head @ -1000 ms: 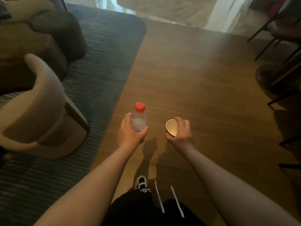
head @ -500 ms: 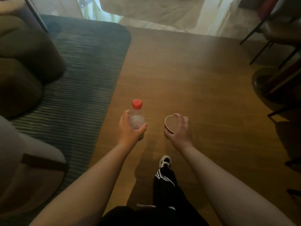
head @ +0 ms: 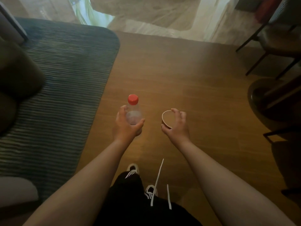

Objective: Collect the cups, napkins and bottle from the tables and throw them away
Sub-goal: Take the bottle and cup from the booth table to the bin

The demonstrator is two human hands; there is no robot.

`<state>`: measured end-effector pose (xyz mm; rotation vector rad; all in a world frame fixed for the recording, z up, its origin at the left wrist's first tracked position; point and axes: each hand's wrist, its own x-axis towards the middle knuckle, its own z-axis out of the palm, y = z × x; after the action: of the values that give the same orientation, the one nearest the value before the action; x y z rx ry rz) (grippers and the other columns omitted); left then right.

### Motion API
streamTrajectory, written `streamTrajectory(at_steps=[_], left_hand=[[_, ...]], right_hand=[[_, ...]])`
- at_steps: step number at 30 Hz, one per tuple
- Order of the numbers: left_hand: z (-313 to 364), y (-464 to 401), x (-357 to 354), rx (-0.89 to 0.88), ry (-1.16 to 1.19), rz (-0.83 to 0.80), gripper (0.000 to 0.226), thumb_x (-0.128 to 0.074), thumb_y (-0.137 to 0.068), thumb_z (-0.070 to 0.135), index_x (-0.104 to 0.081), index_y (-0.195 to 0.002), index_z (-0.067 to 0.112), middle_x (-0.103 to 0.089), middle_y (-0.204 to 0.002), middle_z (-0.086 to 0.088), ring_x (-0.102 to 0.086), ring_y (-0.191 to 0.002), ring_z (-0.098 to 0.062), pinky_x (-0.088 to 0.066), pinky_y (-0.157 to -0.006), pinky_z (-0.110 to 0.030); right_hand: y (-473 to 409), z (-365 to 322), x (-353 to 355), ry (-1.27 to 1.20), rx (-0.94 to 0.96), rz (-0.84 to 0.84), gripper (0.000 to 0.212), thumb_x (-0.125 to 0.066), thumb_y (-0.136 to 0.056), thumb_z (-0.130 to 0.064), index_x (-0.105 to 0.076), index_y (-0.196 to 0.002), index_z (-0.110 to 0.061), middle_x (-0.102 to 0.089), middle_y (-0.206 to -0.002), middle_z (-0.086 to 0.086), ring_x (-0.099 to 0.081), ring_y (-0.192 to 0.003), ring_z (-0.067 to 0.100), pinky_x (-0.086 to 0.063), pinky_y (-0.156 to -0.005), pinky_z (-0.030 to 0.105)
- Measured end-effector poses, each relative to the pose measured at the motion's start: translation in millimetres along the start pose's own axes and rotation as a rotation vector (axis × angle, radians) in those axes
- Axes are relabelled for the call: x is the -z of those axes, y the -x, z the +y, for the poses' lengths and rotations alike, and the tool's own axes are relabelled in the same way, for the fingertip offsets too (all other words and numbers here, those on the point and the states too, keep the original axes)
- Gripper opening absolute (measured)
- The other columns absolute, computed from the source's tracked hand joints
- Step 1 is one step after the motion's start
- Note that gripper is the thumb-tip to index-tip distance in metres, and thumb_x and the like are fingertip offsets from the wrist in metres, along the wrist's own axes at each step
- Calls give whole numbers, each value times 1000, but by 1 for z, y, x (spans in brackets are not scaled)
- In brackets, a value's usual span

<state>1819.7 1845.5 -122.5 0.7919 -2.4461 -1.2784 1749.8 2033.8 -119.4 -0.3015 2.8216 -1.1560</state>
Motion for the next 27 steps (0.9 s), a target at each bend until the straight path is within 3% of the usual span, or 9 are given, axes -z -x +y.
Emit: streamTrajectory(at_steps=[7,13,19,22,27], left_hand=[[3,-95,-24,18,-19,44,73,-75,-66,53,-37,-125,32,-50,-122,0,-52,-100,-17,-47,-70,-32],[-1,-200,-37,72,10,69,76,-76,-67,51,-36,-128,31,-49,-126,0,-53,-109,-20,-52,-79,-40],[15,-311,-40,86,-21,63,74,-77,-69,45,-36,-128,29,-48,-127,-1,-51,-112,-21,-43,-76,-30],[30,-362,-43,83,-27,71,77,-79,-70,43,-35,-132,28,-48,-130,-1,-50,-115,-20,-42,-78,-29],[48,-441,-56,74,-45,63,77,-78,-71,43,-37,-133,25,-48,-131,-2,-50,-117,-22,-50,-87,-39]], right_hand=[[-102,-4,-23,14,12,-41,69,-75,-73,-28,-41,-133,-24,-39,-127,4,-51,-103,21,-45,-84,31],[-213,-22,-56,34,43,-78,69,-75,-74,-28,-41,-133,-20,-39,-127,7,-52,-103,23,-41,-82,27],[-326,-57,-75,17,52,-67,69,-75,-73,-27,-42,-133,-18,-40,-125,7,-51,-104,24,-45,-87,34],[-376,-65,-78,5,32,-34,69,-76,-73,-27,-43,-132,-19,-41,-124,7,-50,-102,23,-43,-84,30],[-454,-72,-83,-7,26,-14,68,-76,-72,-27,-44,-132,-20,-41,-123,5,-46,-96,15,-39,-80,25]])
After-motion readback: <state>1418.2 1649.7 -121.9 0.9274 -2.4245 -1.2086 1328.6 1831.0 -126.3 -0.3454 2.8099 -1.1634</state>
